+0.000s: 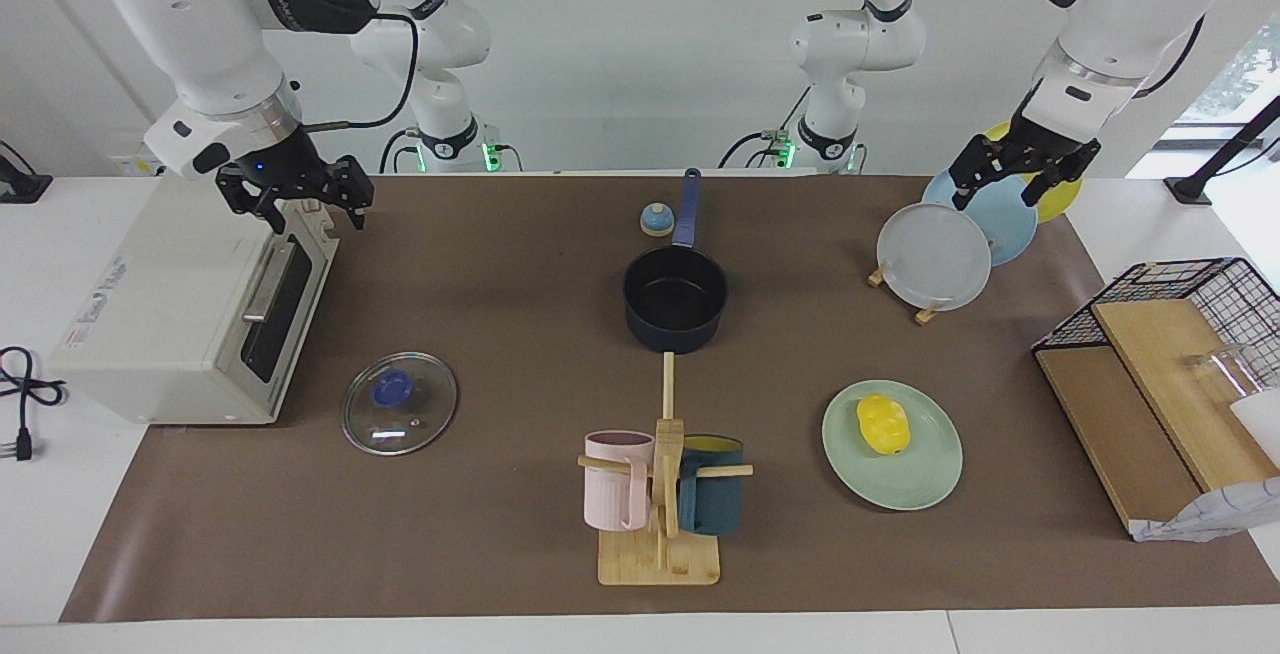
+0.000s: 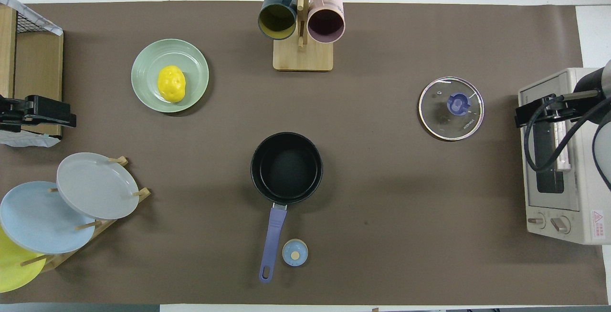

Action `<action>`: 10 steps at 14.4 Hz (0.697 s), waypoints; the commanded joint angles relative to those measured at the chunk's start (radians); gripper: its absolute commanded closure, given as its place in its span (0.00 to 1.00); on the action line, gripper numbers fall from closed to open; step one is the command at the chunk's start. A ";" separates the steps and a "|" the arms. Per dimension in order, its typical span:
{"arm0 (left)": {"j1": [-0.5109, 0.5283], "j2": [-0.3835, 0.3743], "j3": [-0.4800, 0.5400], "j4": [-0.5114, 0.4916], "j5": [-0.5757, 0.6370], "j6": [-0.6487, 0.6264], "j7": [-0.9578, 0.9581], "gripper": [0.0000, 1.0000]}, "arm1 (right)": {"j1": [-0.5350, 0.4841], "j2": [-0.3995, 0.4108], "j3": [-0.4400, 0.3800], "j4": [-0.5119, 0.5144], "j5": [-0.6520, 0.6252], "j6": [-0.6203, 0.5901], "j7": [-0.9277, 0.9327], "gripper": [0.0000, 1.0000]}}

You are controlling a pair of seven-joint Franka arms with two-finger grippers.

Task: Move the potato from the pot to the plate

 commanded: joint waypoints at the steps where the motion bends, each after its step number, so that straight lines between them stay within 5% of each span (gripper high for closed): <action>1: 0.014 0.009 -0.008 0.015 -0.016 -0.013 -0.010 0.00 | -0.003 -0.005 -0.003 -0.007 0.015 -0.011 0.011 0.00; 10: 0.009 0.006 -0.006 0.017 -0.016 -0.020 -0.006 0.00 | -0.003 -0.005 -0.003 -0.007 0.015 -0.009 0.011 0.00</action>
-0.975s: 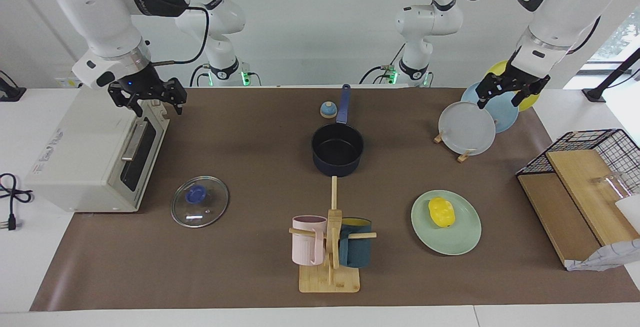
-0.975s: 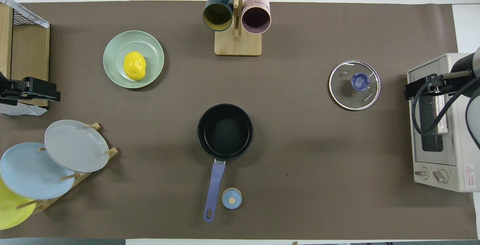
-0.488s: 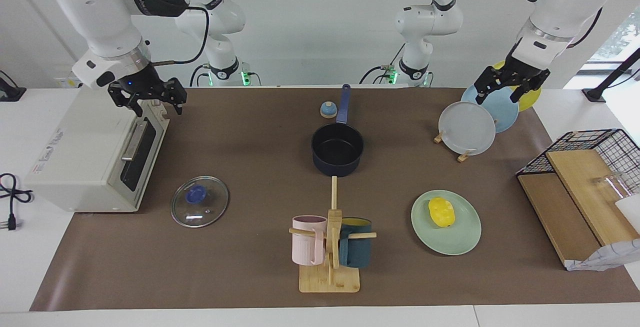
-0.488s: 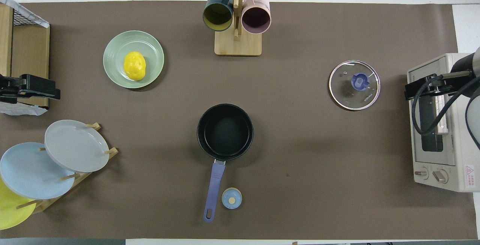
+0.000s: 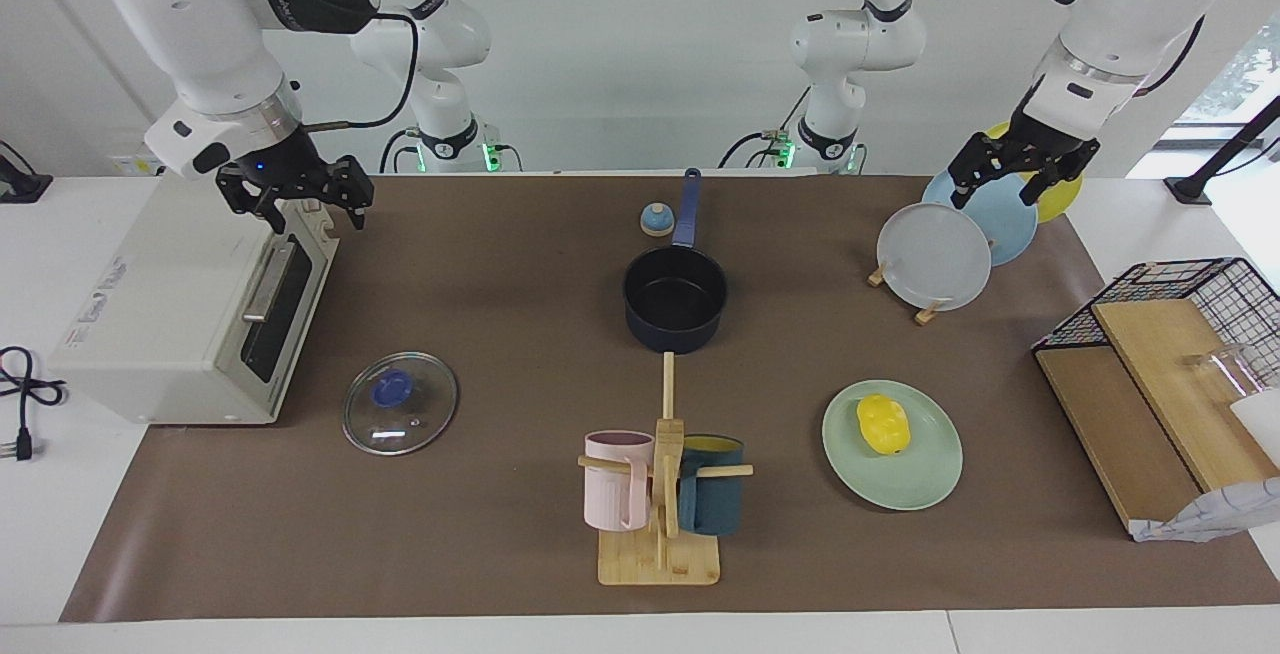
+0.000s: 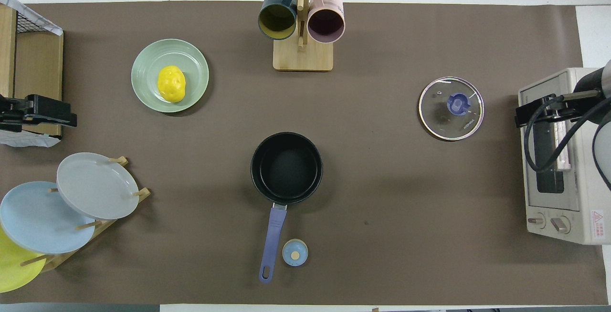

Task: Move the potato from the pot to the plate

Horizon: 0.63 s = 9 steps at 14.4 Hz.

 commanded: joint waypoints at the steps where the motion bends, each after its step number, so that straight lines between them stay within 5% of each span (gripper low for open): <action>1: 0.008 0.005 -0.006 0.015 -0.013 -0.021 0.001 0.00 | -0.003 -0.005 -0.003 -0.006 0.015 -0.009 0.011 0.00; 9: 0.007 0.002 -0.006 0.015 -0.007 -0.015 0.002 0.00 | -0.003 -0.005 -0.003 -0.006 0.015 -0.009 0.011 0.00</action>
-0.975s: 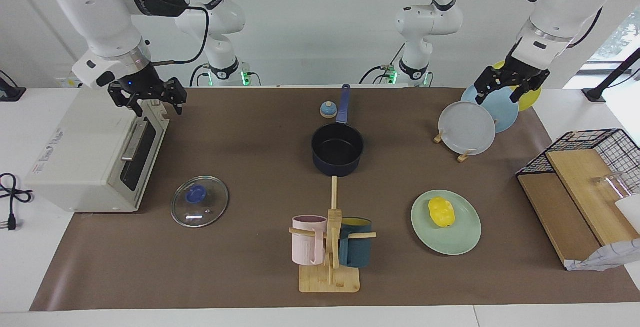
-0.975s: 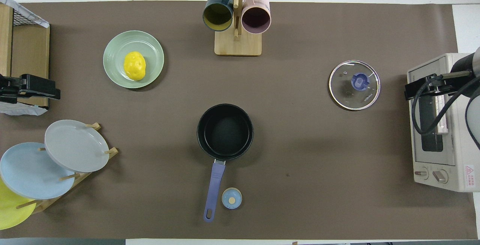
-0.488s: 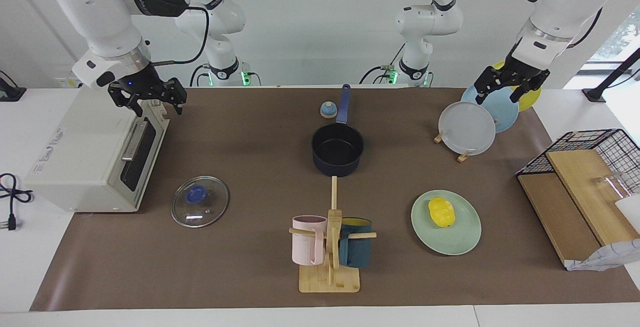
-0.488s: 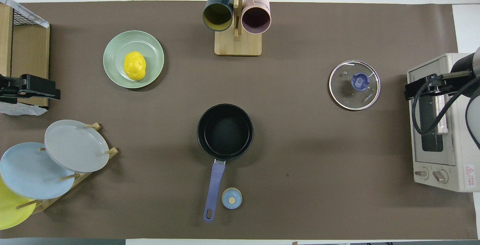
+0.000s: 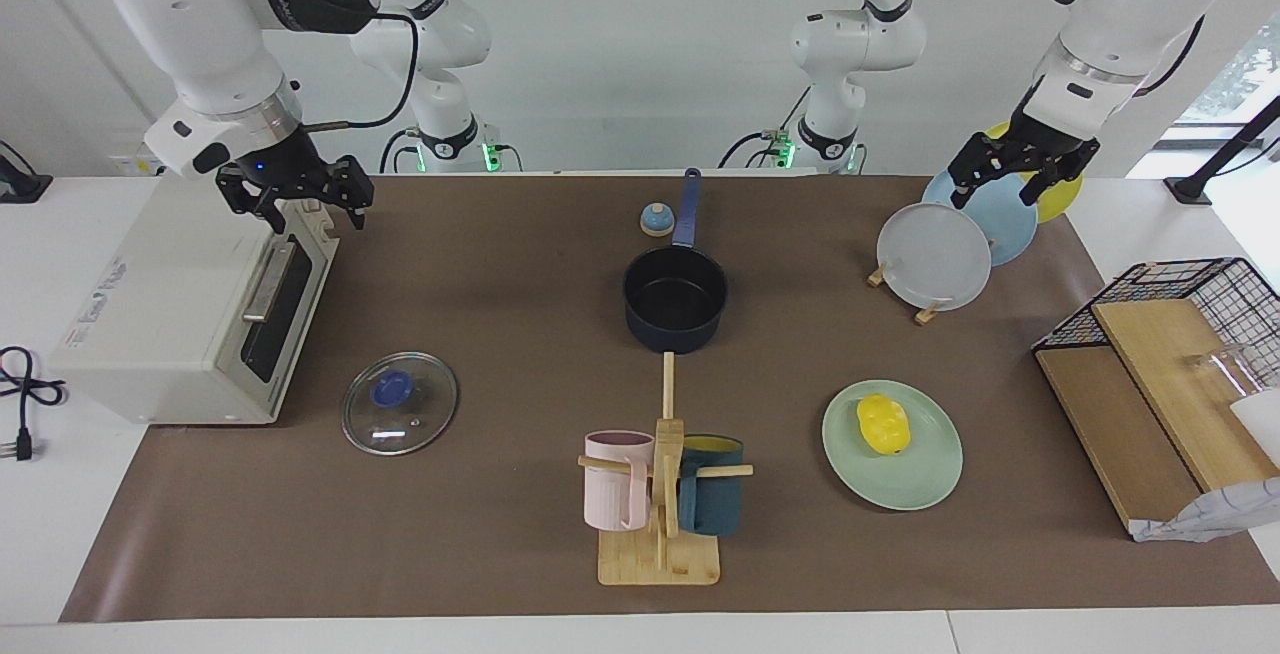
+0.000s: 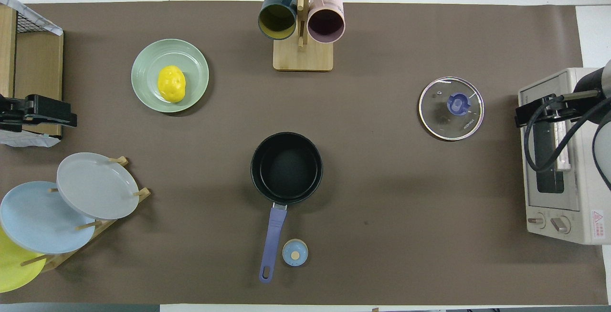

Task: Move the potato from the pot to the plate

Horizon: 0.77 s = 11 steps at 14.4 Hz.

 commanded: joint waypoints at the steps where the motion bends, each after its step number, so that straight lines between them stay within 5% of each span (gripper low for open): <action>1: 0.007 0.000 -0.006 0.015 -0.007 -0.013 0.002 0.00 | -0.003 -0.005 -0.003 -0.006 0.015 -0.009 0.011 0.00; 11: 0.008 -0.004 -0.006 0.015 0.001 0.001 0.001 0.00 | -0.003 -0.005 -0.003 -0.006 0.015 -0.009 0.011 0.00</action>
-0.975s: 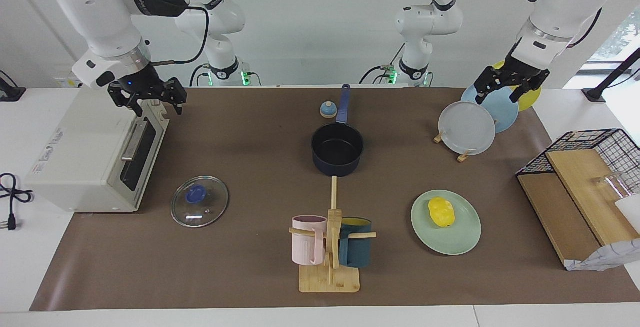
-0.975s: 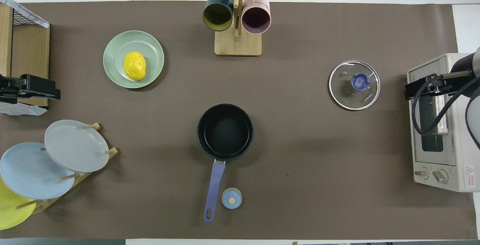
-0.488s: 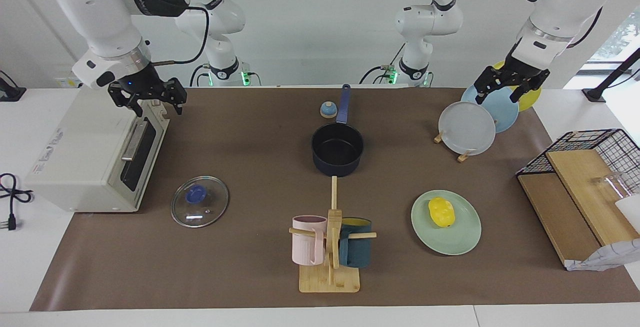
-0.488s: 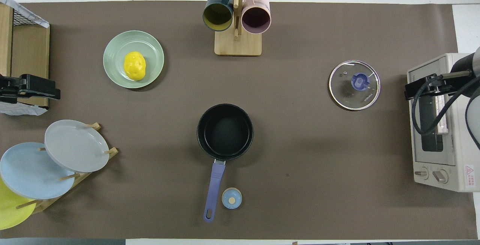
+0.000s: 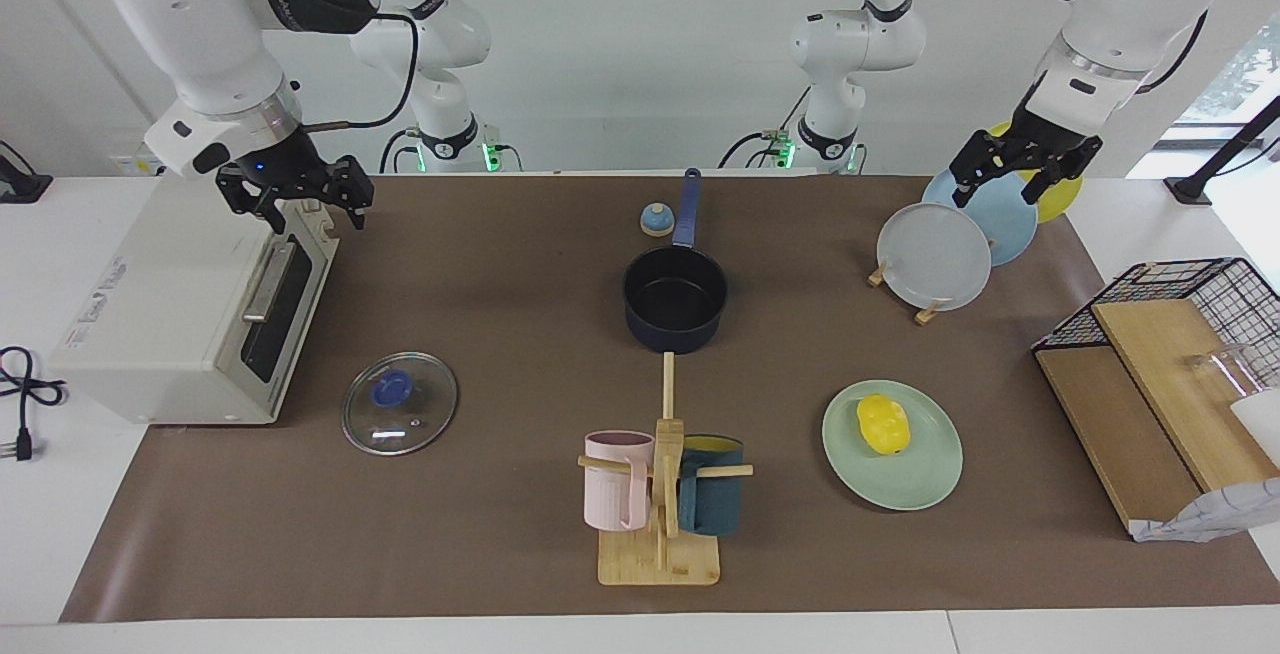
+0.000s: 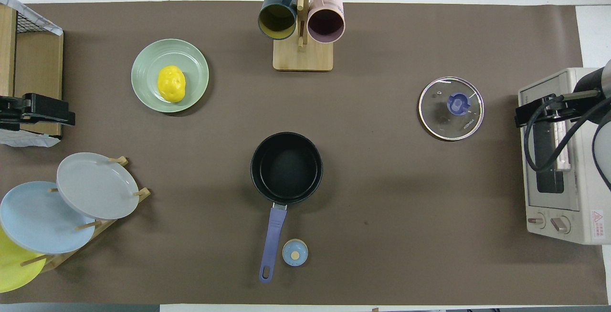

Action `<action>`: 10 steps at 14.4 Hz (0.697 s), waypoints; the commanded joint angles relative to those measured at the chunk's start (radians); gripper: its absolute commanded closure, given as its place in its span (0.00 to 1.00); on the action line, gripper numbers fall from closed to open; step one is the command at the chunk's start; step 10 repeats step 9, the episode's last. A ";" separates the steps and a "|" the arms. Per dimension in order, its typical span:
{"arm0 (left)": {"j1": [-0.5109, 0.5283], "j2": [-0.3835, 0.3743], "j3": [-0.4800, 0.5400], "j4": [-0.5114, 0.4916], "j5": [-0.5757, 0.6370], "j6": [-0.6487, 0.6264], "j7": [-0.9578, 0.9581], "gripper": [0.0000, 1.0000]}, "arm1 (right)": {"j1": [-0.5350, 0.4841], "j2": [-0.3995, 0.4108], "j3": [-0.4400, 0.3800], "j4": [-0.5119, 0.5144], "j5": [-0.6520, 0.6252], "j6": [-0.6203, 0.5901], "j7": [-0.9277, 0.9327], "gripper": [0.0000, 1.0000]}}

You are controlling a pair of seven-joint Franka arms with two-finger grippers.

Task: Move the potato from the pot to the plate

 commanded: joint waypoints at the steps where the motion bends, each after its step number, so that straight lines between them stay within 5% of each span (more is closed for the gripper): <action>1: 0.014 -0.005 -0.006 0.004 0.001 -0.003 0.010 0.00 | -0.003 -0.005 -0.003 -0.006 0.015 -0.009 0.011 0.00; 10: 0.006 -0.005 -0.006 0.004 -0.001 0.002 0.025 0.00 | -0.007 -0.009 -0.003 -0.013 0.015 -0.014 0.008 0.00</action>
